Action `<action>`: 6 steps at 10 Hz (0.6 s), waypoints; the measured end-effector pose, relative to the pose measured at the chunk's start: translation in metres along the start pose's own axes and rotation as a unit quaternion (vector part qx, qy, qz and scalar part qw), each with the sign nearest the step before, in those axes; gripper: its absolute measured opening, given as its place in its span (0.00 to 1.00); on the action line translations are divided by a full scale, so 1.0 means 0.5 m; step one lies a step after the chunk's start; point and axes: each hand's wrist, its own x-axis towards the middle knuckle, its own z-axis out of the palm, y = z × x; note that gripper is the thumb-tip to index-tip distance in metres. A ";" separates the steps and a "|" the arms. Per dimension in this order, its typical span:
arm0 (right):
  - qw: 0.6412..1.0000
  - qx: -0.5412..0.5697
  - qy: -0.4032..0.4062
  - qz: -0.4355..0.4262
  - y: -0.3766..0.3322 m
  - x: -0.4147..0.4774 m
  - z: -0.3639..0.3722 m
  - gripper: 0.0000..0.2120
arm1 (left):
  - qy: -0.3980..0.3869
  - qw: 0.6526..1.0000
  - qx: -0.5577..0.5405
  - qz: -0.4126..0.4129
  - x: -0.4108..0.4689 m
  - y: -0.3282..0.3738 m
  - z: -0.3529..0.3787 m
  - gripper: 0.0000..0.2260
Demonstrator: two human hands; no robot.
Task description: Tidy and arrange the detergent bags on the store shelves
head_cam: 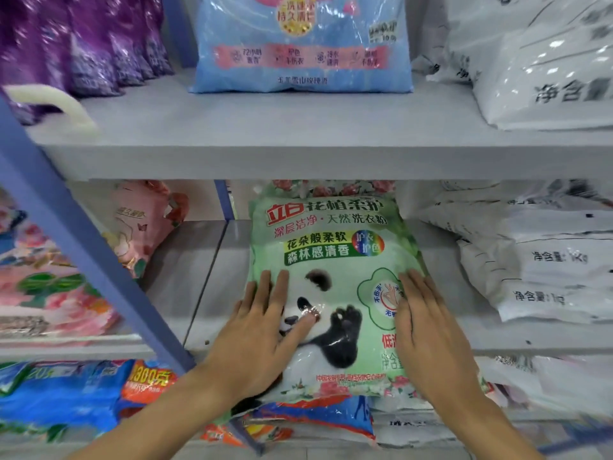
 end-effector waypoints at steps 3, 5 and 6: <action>0.996 0.057 0.038 0.056 -0.047 -0.072 -0.031 0.27 | 0.007 1.000 -0.030 -0.003 -0.088 0.000 0.046 0.28; 0.995 0.055 -0.071 0.032 -0.036 -0.133 -0.095 0.27 | -0.031 0.998 -0.012 -0.048 -0.163 0.007 -0.007 0.30; 0.983 0.036 -0.179 0.019 -0.036 -0.168 -0.158 0.29 | -0.054 0.997 -0.006 -0.052 -0.221 0.026 -0.021 0.31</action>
